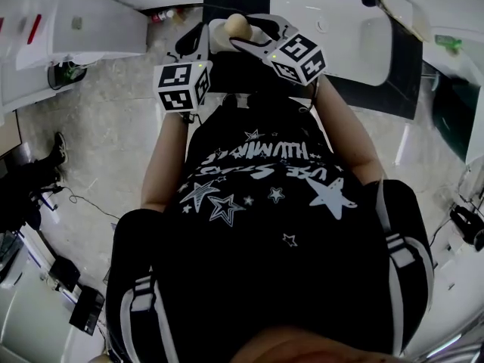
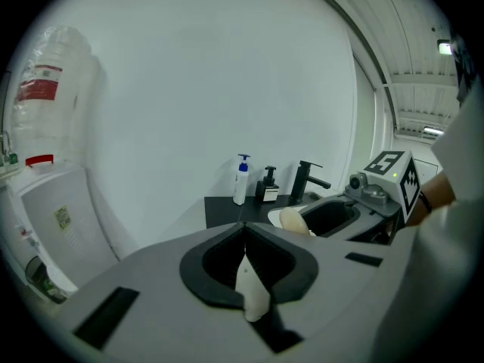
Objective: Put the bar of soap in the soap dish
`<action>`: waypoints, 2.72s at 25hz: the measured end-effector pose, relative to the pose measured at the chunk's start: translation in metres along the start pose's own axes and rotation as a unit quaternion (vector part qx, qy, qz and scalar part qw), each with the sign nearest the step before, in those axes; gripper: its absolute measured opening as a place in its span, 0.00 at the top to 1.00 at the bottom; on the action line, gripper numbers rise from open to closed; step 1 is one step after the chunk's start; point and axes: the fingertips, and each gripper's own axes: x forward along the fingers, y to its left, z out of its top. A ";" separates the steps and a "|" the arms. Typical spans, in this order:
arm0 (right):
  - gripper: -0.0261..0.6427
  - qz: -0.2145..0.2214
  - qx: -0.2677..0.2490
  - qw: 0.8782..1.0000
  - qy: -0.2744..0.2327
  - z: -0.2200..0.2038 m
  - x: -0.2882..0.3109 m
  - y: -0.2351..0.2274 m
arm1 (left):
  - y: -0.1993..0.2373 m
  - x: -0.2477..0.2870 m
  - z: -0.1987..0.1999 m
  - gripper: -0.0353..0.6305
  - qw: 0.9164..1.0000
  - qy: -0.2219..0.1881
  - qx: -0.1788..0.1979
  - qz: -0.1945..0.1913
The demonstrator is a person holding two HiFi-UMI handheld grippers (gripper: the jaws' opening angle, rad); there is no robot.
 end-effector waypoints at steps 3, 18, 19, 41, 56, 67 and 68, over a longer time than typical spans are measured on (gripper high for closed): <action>0.57 0.021 -0.032 0.999 0.026 -0.005 0.008 0.007 | 0.003 0.000 -0.004 0.93 1.000 0.004 -0.004 0.008; 0.57 0.045 -0.116 0.987 0.105 -0.025 0.022 0.012 | 0.004 -0.005 -0.013 0.93 0.999 0.010 -0.013 0.028; 0.57 0.045 -0.119 0.986 0.111 -0.027 0.023 0.012 | 0.004 -0.005 -0.013 0.93 0.999 0.010 -0.013 0.029; 0.56 -0.001 -0.142 0.979 0.148 -0.027 0.025 0.012 | 0.011 -0.021 -0.008 0.93 1.000 -0.001 -0.009 0.014; 0.56 -0.108 -0.095 0.988 0.063 0.024 -0.022 0.025 | 0.000 -0.044 -0.012 0.93 0.997 -0.003 0.016 -0.070; 0.57 -0.149 -0.033 0.987 0.049 0.005 -0.041 0.058 | -0.019 -0.058 -0.018 0.93 0.992 -0.004 0.031 -0.120; 0.59 -0.149 -0.029 0.987 0.048 0.003 -0.041 0.059 | -0.020 -0.059 -0.018 0.93 0.992 -0.004 0.031 -0.121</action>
